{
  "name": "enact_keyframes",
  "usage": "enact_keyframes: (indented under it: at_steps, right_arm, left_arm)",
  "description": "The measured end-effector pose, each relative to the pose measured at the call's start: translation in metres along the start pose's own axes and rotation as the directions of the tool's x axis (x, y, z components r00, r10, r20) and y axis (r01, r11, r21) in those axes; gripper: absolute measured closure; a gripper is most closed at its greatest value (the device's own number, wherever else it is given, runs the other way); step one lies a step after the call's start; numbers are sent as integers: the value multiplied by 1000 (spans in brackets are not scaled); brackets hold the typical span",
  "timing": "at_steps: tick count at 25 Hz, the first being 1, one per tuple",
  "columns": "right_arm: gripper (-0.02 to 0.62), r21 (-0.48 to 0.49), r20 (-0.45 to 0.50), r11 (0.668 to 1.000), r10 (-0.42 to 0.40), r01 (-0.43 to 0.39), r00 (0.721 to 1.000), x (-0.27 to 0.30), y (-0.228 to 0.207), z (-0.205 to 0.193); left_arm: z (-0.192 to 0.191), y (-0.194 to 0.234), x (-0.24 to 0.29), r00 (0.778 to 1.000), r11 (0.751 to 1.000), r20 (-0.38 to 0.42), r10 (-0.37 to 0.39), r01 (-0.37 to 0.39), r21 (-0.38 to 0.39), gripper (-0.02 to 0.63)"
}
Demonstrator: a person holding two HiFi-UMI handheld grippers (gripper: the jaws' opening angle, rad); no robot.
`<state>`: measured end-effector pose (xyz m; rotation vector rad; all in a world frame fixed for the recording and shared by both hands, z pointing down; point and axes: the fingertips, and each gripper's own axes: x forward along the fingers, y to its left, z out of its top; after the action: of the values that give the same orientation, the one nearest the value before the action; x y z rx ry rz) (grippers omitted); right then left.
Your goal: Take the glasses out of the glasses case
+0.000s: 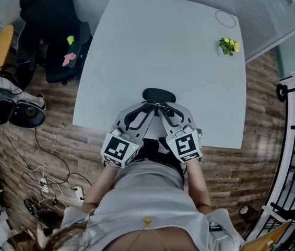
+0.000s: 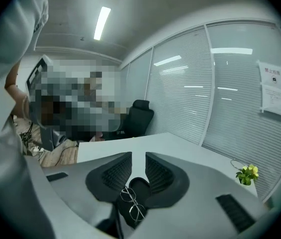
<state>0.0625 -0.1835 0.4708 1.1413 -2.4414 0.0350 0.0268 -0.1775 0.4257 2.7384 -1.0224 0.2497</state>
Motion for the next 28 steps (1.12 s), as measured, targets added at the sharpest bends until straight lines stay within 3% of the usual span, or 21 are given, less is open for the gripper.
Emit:
enact_keyframes:
  at_steps: [10, 16, 22, 28]
  right_arm:
    - [503, -56, -195, 996, 52, -64, 979, 41, 0, -57]
    - [502, -54, -308, 992, 92, -115, 947, 62, 4, -96]
    - [488, -64, -421, 973, 175, -221, 890, 83, 13, -130]
    - [471, -94, -527, 935, 245, -343, 813, 102, 22, -162]
  left_arm:
    - [-8, 17, 0, 999, 1000, -51, -16, 16, -15, 506]
    - [-16, 34, 0, 996, 999, -85, -31, 29, -29, 506]
    - [-24, 48, -5, 994, 998, -104, -34, 28, -53, 506]
    - [-25, 60, -9, 995, 997, -99, -14, 6, -78, 506]
